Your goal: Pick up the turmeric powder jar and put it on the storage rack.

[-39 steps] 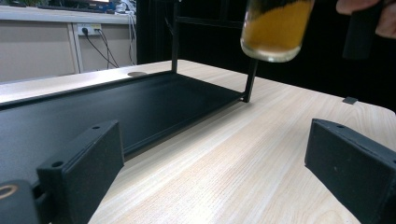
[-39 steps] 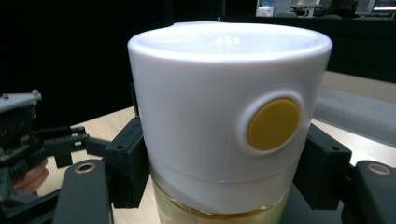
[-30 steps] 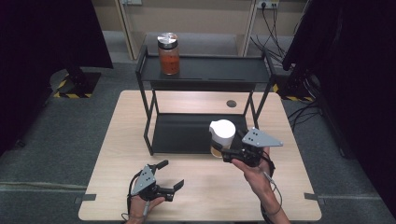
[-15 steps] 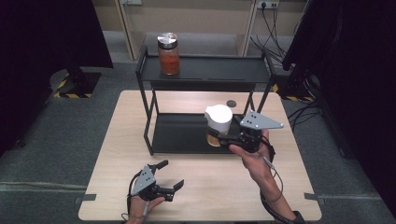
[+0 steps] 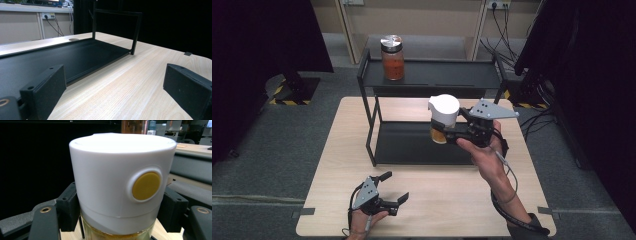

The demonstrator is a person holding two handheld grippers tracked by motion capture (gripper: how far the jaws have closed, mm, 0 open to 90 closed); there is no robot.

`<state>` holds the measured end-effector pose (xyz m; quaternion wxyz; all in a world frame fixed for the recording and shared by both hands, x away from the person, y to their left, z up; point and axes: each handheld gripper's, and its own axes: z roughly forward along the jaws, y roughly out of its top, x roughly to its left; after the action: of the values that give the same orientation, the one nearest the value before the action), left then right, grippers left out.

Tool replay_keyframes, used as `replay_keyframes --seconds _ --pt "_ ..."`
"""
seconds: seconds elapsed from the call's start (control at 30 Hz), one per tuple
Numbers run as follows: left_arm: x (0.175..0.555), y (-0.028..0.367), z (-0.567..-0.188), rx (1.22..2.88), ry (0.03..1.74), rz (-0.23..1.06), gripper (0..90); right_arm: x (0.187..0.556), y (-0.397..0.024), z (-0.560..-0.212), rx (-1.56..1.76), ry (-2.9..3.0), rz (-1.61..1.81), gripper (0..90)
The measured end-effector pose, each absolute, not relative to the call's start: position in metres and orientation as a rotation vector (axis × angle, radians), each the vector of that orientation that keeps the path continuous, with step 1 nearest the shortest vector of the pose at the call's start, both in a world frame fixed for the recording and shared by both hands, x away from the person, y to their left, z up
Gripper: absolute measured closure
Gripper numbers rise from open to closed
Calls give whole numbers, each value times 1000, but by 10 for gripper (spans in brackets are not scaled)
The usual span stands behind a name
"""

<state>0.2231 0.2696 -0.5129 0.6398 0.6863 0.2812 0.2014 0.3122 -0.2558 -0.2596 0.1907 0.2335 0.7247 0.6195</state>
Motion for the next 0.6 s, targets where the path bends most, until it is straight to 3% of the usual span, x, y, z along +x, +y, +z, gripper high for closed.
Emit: replay_keyframes --seconds 0.6 --pt "223 270 -513 1564 643 459 37 333 -242 -208 661 2027 1761 309"
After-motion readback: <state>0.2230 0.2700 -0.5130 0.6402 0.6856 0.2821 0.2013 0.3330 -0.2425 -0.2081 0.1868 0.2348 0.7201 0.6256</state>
